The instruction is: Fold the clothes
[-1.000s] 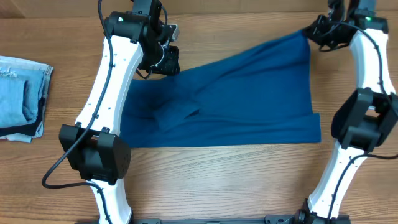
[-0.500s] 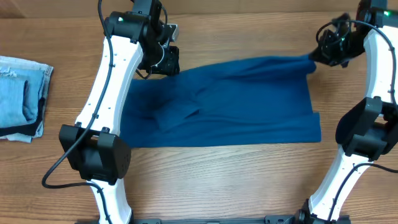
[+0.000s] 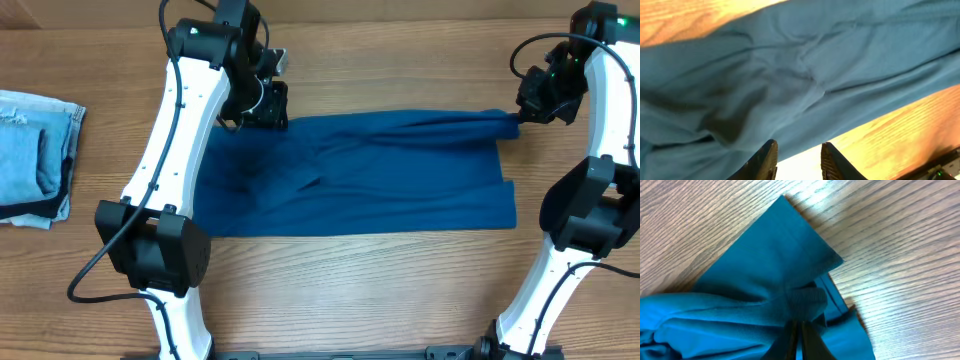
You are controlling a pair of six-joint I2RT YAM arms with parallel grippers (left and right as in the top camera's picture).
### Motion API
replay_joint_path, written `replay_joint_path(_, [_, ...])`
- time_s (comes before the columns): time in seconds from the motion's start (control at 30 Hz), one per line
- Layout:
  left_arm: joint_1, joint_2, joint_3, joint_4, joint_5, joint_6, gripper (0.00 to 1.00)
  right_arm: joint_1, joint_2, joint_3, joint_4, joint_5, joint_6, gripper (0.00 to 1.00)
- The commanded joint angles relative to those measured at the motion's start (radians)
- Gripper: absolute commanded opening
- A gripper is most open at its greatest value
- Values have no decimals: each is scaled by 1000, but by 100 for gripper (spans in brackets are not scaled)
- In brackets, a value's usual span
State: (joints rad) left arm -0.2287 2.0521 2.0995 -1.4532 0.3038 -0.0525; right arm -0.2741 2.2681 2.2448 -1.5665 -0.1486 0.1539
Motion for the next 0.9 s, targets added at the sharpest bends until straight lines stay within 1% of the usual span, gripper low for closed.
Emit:
replay_joint_path(0.0, [-10,3,9,-82,-67,-4,32,2,-29,-2,-1,25,6,9])
replay_joint_path(0.1, [-45,3,9,-152,-187,-81,31,12,-29,-2,-19,31,6,9])
replay_joint_path(0.13, [-65,3,9,-155,-231,-130,31,18,-29,-2,-21,50,7,10])
replay_joint_path(0.17, [-76,3,9,-156,-268,-181,31,26,-29,-2,-26,70,7,13])
replay_joint_path(0.2, [-84,3,9,-155,-294,-233,31,32,-29,-2,-29,78,7,15])
replay_joint_path(0.23, [-86,3,9,-156,-297,-269,32,39,-29,-2,-32,81,7,15])
replay_joint_path(0.33, [-86,3,9,-215,-319,-322,29,48,-29,-2,-31,81,7,15])
replay_joint_path(0.37, [-86,3,5,-237,-364,-340,29,49,-29,-2,-25,80,7,15])
replay_joint_path(0.4, [-86,-2,-8,-237,-369,-349,31,49,-29,-2,-16,80,7,16])
replay_joint_path(0.43, [-84,-2,-21,-237,-377,-364,33,49,-29,-2,-6,80,7,22])
replay_joint_path(0.47, [-80,-2,-34,-233,-386,-368,37,49,-29,-2,3,78,7,25])
replay_joint_path(0.5, [-66,-2,-70,-211,-389,-367,43,50,-29,-2,22,77,7,32])
replay_joint_path(0.53, [-48,-2,-106,-194,-373,-367,45,50,-29,-2,34,76,7,36])
replay_joint_path(0.57, [-23,-2,-163,-157,-320,-359,46,50,-27,-2,45,62,6,39])
replay_joint_path(0.63, [14,-2,-255,-79,-209,-305,45,50,-26,-6,49,33,-5,43])
replay_joint_path(0.67, [31,-2,-312,-23,-144,-280,44,50,-26,-16,55,16,-26,48])
replay_joint_path(0.7, [42,-2,-364,36,-90,-257,43,50,-24,-33,65,9,-35,55])
replay_joint_path(0.77, [49,-2,-426,140,-40,-227,45,50,-18,-82,95,7,-35,59])
replay_joint_path(0.8, [49,-2,-442,176,-42,-216,46,50,-14,-110,108,-3,-35,64])
replay_joint_path(0.87, [47,-2,-450,209,-61,-186,54,50,-9,-190,145,-45,-35,64])
